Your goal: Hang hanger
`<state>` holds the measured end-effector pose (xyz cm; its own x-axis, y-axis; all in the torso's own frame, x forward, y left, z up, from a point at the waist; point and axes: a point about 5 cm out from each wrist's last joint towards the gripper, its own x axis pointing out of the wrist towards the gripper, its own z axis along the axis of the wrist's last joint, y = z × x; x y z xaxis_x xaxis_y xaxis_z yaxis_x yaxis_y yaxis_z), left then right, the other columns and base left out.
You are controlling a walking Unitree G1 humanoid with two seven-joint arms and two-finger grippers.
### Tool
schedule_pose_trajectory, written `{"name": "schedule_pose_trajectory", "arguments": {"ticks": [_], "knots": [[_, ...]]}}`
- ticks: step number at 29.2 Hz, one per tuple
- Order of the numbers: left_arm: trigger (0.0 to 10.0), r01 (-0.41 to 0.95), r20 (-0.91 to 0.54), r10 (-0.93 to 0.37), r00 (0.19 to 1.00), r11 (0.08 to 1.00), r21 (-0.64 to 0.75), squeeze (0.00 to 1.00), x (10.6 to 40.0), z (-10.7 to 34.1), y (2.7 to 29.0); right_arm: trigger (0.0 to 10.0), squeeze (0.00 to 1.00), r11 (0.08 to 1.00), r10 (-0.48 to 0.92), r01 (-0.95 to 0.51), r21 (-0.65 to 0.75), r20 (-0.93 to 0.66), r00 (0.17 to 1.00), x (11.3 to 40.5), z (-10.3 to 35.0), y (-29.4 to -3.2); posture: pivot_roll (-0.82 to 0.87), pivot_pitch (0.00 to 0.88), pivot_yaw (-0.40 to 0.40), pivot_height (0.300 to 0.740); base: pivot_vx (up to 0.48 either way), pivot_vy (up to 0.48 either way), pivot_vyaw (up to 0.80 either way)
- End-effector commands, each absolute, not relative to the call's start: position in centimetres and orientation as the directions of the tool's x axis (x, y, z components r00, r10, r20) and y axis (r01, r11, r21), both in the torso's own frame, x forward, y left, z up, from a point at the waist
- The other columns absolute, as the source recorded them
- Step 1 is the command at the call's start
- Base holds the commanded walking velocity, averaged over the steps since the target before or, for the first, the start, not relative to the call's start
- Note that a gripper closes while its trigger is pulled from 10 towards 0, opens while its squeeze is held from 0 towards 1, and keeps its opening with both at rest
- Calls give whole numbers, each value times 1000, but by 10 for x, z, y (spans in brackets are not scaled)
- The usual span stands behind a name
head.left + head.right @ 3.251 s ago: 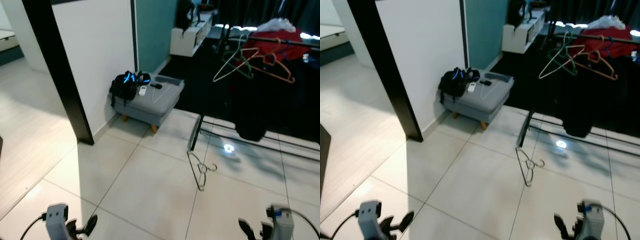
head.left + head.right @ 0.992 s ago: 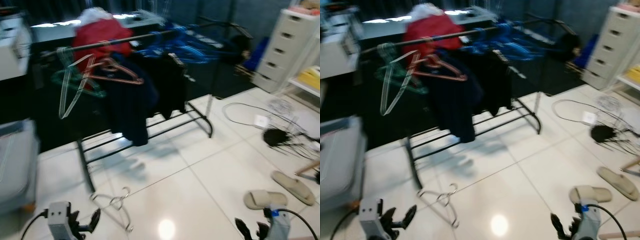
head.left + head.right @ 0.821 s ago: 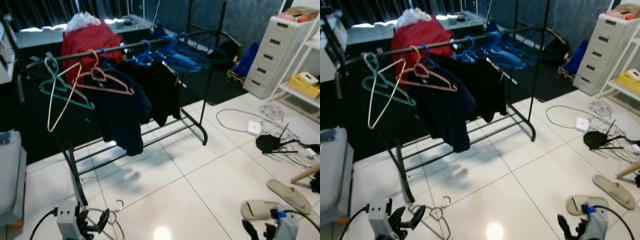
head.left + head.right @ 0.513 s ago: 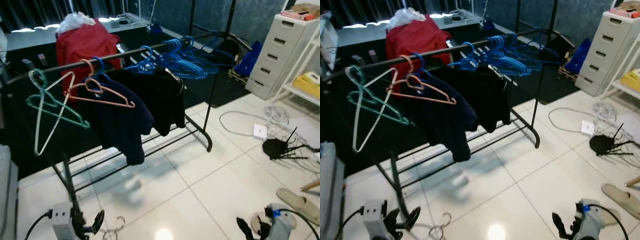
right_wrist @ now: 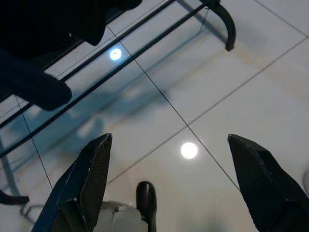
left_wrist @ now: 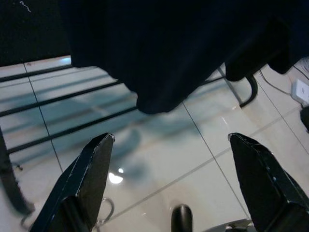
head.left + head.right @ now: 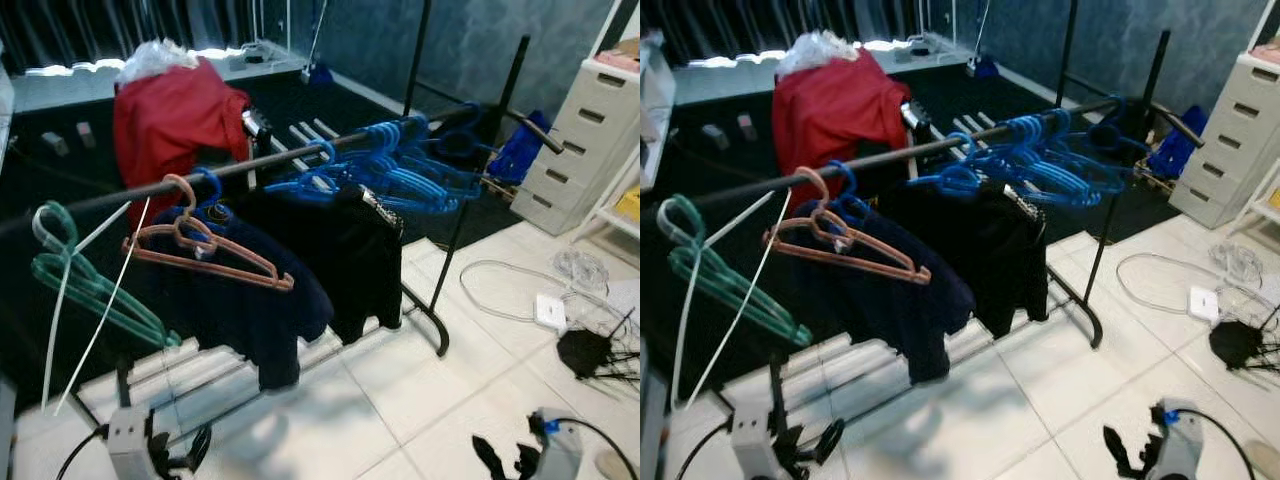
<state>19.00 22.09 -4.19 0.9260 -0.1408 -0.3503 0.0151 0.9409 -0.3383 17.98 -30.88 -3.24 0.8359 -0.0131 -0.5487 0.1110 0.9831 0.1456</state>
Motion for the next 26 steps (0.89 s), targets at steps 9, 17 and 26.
{"name": "schedule_pose_trajectory", "arguments": {"ticks": [9,17,26], "knots": [[10000,-64,-401,-79,913,942,-330,0,193,-46,204,10000,0,983,-20,116,141,-551,834,180,-31,-311,-26,17,4,740,0,-262,0],[10000,-58,-385,-87,919,935,-349,0,192,-44,198,10000,0,984,-19,114,139,-550,835,181,-31,-312,-27,40,3,740,0,-469,0],[10000,-127,-314,-3,949,910,-394,0,199,-21,228,10000,0,999,-41,50,1,-575,817,183,-27,-317,-18,39,-12,740,0,-457,0]]}}
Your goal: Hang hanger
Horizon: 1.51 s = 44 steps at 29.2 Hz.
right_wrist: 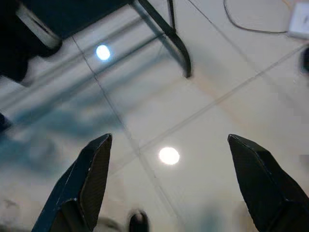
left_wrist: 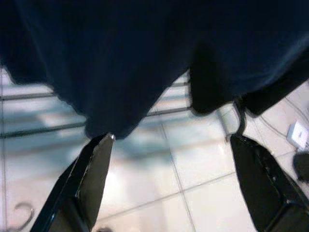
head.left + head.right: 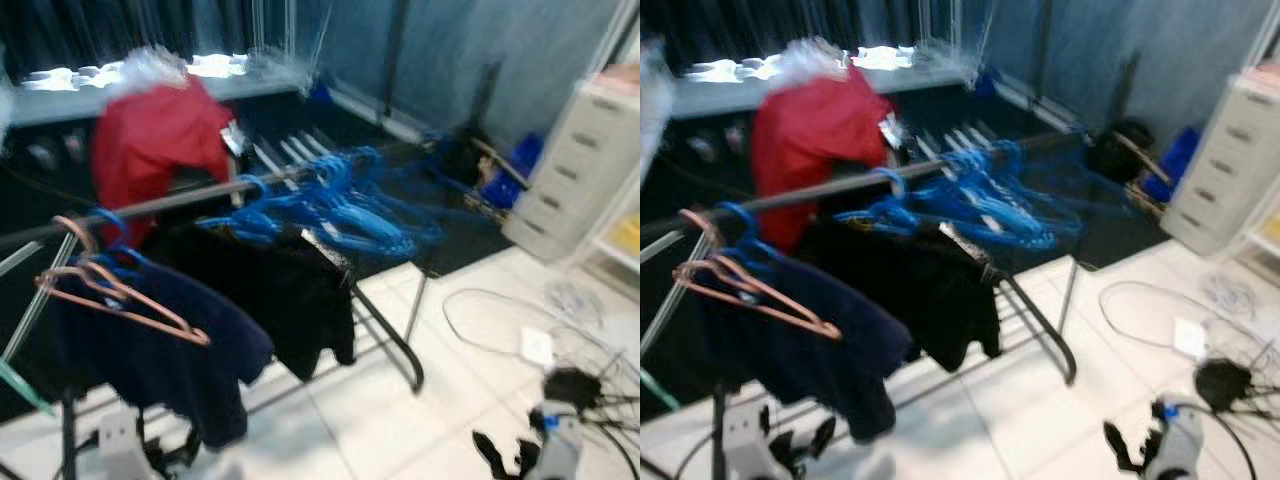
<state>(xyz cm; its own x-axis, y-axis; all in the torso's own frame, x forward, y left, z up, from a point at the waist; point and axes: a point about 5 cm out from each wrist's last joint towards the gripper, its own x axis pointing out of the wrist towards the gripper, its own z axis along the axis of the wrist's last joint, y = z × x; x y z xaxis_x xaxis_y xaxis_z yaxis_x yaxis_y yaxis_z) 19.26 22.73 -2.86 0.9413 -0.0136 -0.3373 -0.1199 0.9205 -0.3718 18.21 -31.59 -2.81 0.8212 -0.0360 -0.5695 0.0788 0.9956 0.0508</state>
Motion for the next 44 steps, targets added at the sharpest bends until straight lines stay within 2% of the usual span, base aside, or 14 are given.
{"name": "schedule_pose_trajectory", "arguments": {"ticks": [1,3,5,7,9,10,11,12,18,24,27,38,40,44], "knots": [[10000,-127,-314,-3,949,910,-394,0,199,-21,228,10000,0,999,-41,50,1,-575,817,183,-27,-317,-18,39,-12,740,0,-420,0],[10000,-134,-271,18,962,900,-415,0,208,-4,229,10000,0,997,-49,2,-81,-593,804,184,-26,-319,-22,38,-10,740,0,-240,0],[10000,-104,-173,29,984,891,-442,0,224,40,220,10000,0,949,-47,-149,-277,-594,803,190,-18,-321,-29,38,-13,740,0,0,0],[10000,-80,-129,24,991,893,-444,0,231,59,213,10000,0,940,-32,-172,-295,-577,816,192,-16,-320,-34,33,-18,740,0,0,0],[10000,-64,-103,20,995,894,-443,0,234,71,208,10000,0,938,-22,-179,-298,-563,826,193,-15,-319,-34,33,-18,740,0,0,0],[10000,-14,-27,3,1000,899,-438,0,247,96,192,10000,0,956,88,-205,-209,-464,882,224,1,-295,-35,22,-22,740,0,0,775],[10000,-14,-27,3,1000,899,-438,0,247,96,192,10000,0,956,88,-205,-209,-464,882,224,1,-295,-35,22,-22,740,0,0,775],[10000,29,40,-13,999,902,-430,0,257,119,176,10000,0,957,181,-248,-148,-360,915,252,24,-273,-34,21,-22,740,0,0,775],[10000,118,144,-58,988,884,-452,0,278,164,140,10000,0,922,344,-365,-131,-155,926,296,83,-227,-26,5,-33,740,0,0,770],[10000,109,127,-57,990,883,-456,0,281,178,127,10000,0,893,380,-394,-216,-105,919,308,108,-218,-31,1,-33,740,0,0,770],[10000,61,100,-25,995,923,-380,0,282,181,128,10000,0,885,377,-391,-254,-102,920,309,113,-220,-35,1,-33,740,0,0,773],[10000,64,52,-52,997,961,-270,0,288,180,122,10000,0,918,340,-348,-193,-74,938,308,132,-222,-46,0,-33,740,0,0,776],[10000,43,-17,-48,999,980,-192,0,292,170,123,10000,0,920,358,-360,-155,-45,933,302,152,-212,-58,0,-32,740,0,0,0],[10000,29,-49,-39,998,984,-177,0,294,166,125,10000,0,913,377,-378,-152,-35,925,298,159,-205,-74,0,-32,740,0,0,209]]}}
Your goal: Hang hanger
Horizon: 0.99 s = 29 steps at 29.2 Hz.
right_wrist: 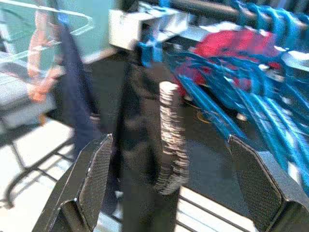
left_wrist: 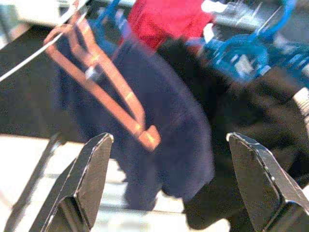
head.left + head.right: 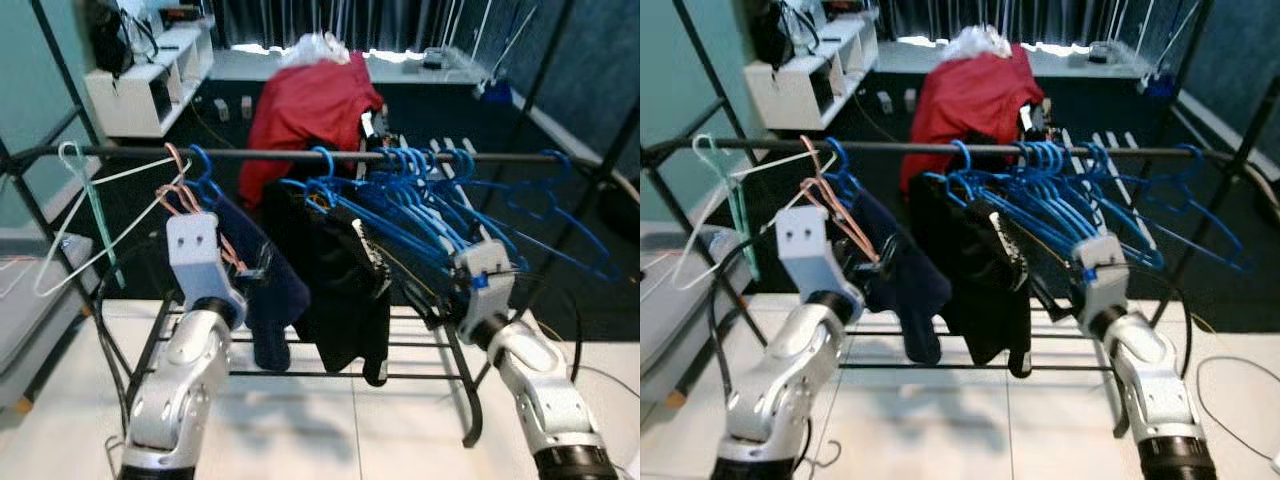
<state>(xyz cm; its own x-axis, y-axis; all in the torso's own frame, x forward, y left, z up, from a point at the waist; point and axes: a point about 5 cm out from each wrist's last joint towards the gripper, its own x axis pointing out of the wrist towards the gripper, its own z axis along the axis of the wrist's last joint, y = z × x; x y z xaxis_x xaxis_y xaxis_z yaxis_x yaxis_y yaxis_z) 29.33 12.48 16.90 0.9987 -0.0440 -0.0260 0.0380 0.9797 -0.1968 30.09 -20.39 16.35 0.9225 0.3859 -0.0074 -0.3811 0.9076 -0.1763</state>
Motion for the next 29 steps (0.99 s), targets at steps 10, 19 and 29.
{"name": "schedule_pose_trajectory", "arguments": {"ticks": [10,19,29], "knots": [[10000,105,-66,-123,990,970,-218,0,296,166,110,10000,0,875,465,-453,-169,38,884,292,187,-170,-107,0,-41,740,0,0,594],[10000,195,-20,-206,978,950,-243,0,294,172,102,10000,0,865,490,-479,-150,41,871,285,192,-157,-113,0,-40,740,293,0,0],[10000,273,42,-273,961,916,-295,0,289,187,89,10000,0,869,479,-473,-149,6,878,283,194,-151,-109,0,-41,740,472,0,0]]}}
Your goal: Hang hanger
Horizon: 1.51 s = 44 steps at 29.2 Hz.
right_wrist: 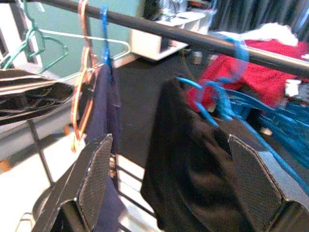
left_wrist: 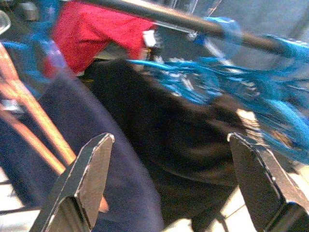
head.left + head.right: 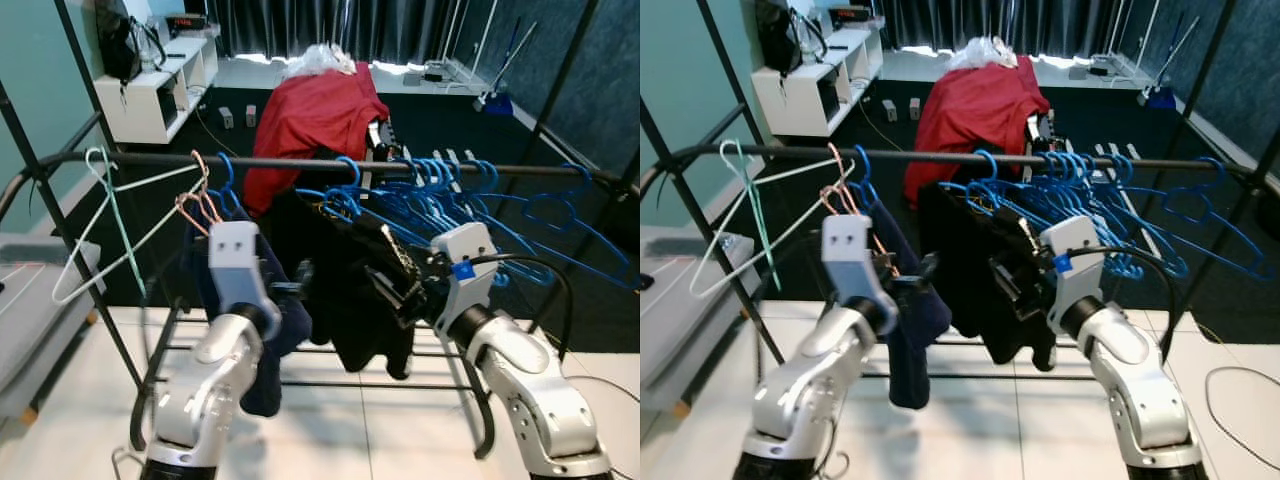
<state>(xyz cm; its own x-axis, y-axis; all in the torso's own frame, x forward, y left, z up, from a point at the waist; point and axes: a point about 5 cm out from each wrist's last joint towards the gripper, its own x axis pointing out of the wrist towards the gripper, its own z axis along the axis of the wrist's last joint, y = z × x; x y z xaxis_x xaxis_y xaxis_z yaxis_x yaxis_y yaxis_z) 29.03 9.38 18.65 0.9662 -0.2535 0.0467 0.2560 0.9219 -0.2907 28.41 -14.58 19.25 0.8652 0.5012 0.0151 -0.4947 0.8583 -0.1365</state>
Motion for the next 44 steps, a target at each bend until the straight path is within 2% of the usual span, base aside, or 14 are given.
{"name": "schedule_pose_trajectory", "arguments": {"ticks": [1,11,15,21,22,25,26,27,28,30,33,37,40,44], "knots": [[10000,273,42,-273,961,916,-295,0,289,187,89,10000,0,869,479,-473,-149,6,878,283,194,-151,-109,0,-41,740,439,0,0],[10000,301,55,-299,953,899,-318,0,287,195,85,10000,0,878,461,-455,-151,5,887,284,197,-152,-102,0,-35,740,145,0,0],[10000,358,30,-371,928,866,-350,0,281,194,71,10000,0,878,458,-453,-153,-1,889,284,197,-152,-100,0,-34,740,65,-294,0],[10000,343,-20,-376,926,864,-368,0,278,189,64,10000,0,879,457,-452,-154,-5,890,283,198,-152,-100,0,-32,740,86,-414,0],[10000,294,-93,-349,932,883,-367,0,277,181,61,10000,0,879,455,-451,-155,-7,890,283,199,-152,-101,0,-31,740,0,0,0],[10000,294,-93,-349,932,883,-367,0,277,181,61,10000,0,879,455,-451,-155,-7,890,283,199,-152,-101,0,-31,740,0,0,0],[10000,240,-179,-317,931,904,-354,0,276,173,62,10000,0,879,454,-450,-156,-8,891,283,199,-152,-101,0,-30,740,0,0,0],[10000,240,-179,-317,931,904,-354,0,276,173,62,10000,0,879,454,-450,-156,-8,891,283,199,-152,-101,0,-30,740,0,0,0],[10000,193,-270,-278,922,933,-302,0,274,163,66,10000,0,880,453,-449,-156,-7,891,283,200,-152,-96,0,-28,740,0,0,0],[10000,167,-324,-239,915,958,-235,0,274,157,71,10000,0,881,452,-447,-155,-4,892,284,201,-152,-95,0,-25,740,0,0,0],[10000,167,-324,-239,915,958,-235,0,274,157,71,10000,0,881,452,-447,-155,-4,892,284,201,-152,-95,0,-25,740,0,0,0],[10000,96,-342,-129,931,989,-111,0,280,154,88,10000,0,883,448,-443,-154,2,894,284,203,-151,-96,0,-20,740,0,0,0],[10000,96,-342,-129,931,989,-111,0,280,154,88,10000,0,883,448,-443,-154,2,894,284,203,-151,-96,0,-20,740,0,0,0],[10000,22,-311,-41,950,998,-66,0,284,156,104,10000,0,885,446,-440,-153,4,895,283,204,-152,-101,1,-13,740,0,0,0]]}}
